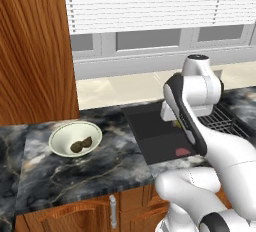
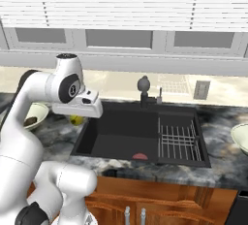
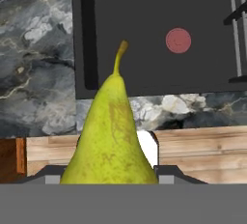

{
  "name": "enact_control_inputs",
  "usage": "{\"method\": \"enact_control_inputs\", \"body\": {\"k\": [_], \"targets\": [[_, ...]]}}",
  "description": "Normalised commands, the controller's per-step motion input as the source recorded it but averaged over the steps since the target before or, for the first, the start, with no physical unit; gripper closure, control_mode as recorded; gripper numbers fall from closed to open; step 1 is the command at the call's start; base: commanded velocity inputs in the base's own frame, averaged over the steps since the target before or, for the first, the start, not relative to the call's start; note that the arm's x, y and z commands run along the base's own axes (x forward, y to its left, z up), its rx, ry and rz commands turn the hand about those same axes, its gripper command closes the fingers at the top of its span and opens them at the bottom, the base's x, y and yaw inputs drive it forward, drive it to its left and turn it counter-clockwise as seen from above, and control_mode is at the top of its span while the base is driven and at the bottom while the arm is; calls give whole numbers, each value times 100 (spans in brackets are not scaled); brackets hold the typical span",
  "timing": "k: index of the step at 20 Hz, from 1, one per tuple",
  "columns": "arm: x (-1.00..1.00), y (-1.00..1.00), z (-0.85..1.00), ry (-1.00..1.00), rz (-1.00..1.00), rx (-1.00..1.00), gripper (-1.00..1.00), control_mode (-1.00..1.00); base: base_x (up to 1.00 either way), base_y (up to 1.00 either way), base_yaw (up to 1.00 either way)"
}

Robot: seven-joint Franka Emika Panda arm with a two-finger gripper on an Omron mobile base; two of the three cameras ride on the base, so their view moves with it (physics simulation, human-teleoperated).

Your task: Pick the kiwis from the cabinet and place them in one bowl. Pick the pear from the sink and place it in the other bowl.

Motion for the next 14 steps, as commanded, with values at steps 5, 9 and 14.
{"method": "enact_control_inputs", "body": {"k": [5, 9, 14], "targets": [[0, 0, 0, 0, 0, 0, 100, 100, -56, -21, 9], [0, 0, 0, 0, 0, 0, 100, 100, -43, -58, 5], [0, 0, 0, 0, 0, 0, 100, 100, 1, -73, 1]]}}
